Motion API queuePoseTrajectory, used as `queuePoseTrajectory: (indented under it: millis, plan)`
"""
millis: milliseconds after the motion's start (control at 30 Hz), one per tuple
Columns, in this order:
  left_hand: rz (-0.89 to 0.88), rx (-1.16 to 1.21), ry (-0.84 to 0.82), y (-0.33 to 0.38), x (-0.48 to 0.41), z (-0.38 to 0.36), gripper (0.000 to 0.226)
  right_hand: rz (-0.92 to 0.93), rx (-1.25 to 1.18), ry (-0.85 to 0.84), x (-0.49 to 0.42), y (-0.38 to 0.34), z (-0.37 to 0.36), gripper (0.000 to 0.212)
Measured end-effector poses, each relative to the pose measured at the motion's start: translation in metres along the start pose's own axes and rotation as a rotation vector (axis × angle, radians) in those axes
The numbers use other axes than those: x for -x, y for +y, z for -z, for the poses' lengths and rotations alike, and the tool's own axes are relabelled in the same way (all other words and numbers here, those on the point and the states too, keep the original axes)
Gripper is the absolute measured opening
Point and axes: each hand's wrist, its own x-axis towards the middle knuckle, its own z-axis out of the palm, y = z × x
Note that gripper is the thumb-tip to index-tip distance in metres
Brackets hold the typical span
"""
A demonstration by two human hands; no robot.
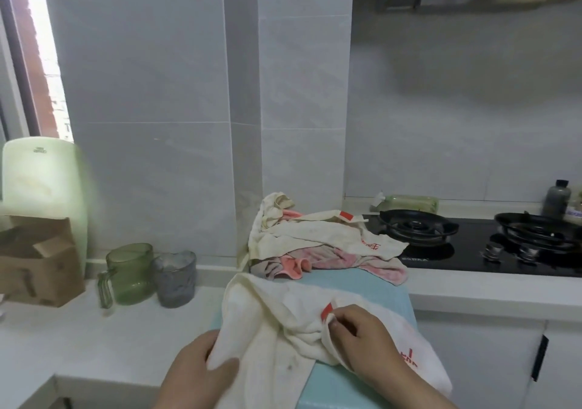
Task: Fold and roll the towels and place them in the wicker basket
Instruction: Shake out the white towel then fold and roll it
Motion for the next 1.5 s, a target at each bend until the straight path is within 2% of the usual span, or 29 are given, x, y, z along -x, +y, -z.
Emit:
queuePoseTrajectory:
  millis: [100, 167, 233, 300, 367, 500, 533, 600, 700, 833, 967, 1067, 1200, 1367, 1500]
  plan:
    - [-0.005, 0.026, -0.026, -0.005, 0.007, -0.001, 0.025, 0.044, 0.0, 0.012, 0.002, 0.003, -0.001, 0.031]
    - [-0.047, 0.063, -0.113, -0.007, 0.017, 0.003, 0.018, 0.049, -0.018, 0.024, 0.004, 0.005, -0.002, 0.03]
    - [-0.065, 0.205, -0.225, -0.006, 0.027, 0.009, 0.025, 0.046, -0.03, 0.03, 0.005, 0.005, -0.002, 0.029]
    - [-0.095, 0.387, -0.262, -0.003, 0.031, 0.014, 0.036, 0.033, -0.05, 0.028, 0.006, 0.004, -0.001, 0.027]
    - [-0.055, 0.618, -0.235, -0.006, 0.03, 0.017, 0.057, 0.003, -0.083, 0.033, 0.007, 0.003, 0.0, 0.025]
    - [0.016, 1.025, -0.155, -0.002, 0.025, 0.02, 0.076, -0.051, -0.119, 0.056, 0.007, 0.001, 0.001, 0.023]
    - [0.019, 1.102, -0.109, 0.003, 0.023, 0.021, 0.076, -0.059, -0.131, 0.058, 0.006, 0.001, 0.002, 0.023]
    - [0.009, 1.201, 0.006, 0.019, 0.017, 0.025, 0.053, -0.068, -0.148, 0.05, 0.006, 0.0, 0.003, 0.024]
    - [-0.002, 1.184, 0.149, 0.046, -0.004, 0.021, 0.045, -0.082, -0.166, 0.041, 0.005, -0.001, 0.004, 0.026]
    - [0.03, 1.058, 0.17, 0.075, -0.034, -0.02, 0.036, -0.08, -0.192, 0.048, 0.004, 0.0, 0.004, 0.026]
    - [0.05, 0.816, 0.103, 0.068, -0.041, -0.079, 0.022, -0.089, -0.226, 0.053, 0.005, 0.002, 0.004, 0.026]
    - [0.056, 0.817, 0.072, 0.058, -0.037, -0.098, 0.02, -0.093, -0.255, 0.048, 0.005, 0.003, 0.005, 0.032]
    - [0.039, 0.804, 0.043, 0.054, -0.038, -0.098, 0.018, -0.106, -0.304, 0.082, 0.006, 0.001, 0.006, 0.027]
    - [-0.011, 0.73, 0.026, 0.056, -0.036, -0.103, 0.024, -0.164, -0.61, 0.128, 0.0, -0.012, 0.006, 0.017]
    - [-0.022, 0.748, 0.015, 0.052, -0.038, -0.103, 0.021, -0.14, -0.585, 0.115, 0.001, -0.012, -0.004, 0.016]
